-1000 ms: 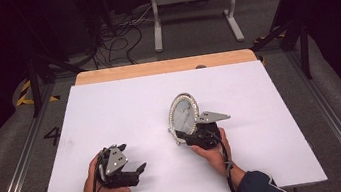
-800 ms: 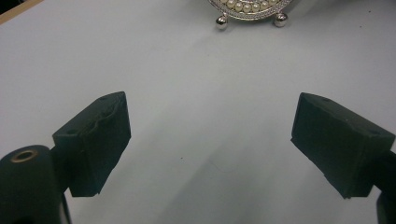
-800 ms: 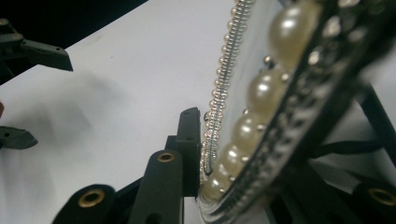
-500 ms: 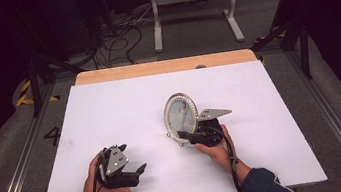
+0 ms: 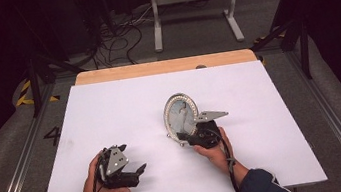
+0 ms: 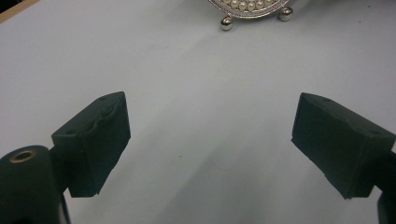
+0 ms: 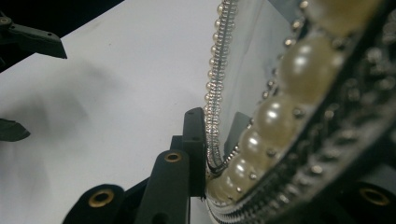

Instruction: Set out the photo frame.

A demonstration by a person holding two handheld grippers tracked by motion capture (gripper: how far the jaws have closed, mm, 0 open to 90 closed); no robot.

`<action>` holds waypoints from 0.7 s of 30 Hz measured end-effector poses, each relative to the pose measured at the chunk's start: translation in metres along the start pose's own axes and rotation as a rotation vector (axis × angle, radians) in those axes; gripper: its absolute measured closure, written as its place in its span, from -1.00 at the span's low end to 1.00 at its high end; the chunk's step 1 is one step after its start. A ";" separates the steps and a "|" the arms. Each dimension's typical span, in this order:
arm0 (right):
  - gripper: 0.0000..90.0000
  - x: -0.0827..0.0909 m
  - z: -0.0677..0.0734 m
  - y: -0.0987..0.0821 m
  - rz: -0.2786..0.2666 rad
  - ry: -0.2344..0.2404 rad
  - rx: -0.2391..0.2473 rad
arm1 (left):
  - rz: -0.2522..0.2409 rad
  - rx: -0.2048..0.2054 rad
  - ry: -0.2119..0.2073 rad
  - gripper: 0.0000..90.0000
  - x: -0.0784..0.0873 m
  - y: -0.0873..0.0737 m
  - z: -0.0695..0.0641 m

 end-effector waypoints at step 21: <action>0.32 0.031 -0.010 0.008 0.013 -0.068 0.111 | 0.003 0.028 -0.068 -0.69 -0.024 0.020 0.006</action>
Point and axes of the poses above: each handheld gripper's, and its own axes: x roughly backward along the jaws, y roughly out of its top, z roughly to its left, the point moved 10 cm from there along -x, roughly forward along the jaws, and after that the axes turned 15 degrees about x, right-handed, at the moved point
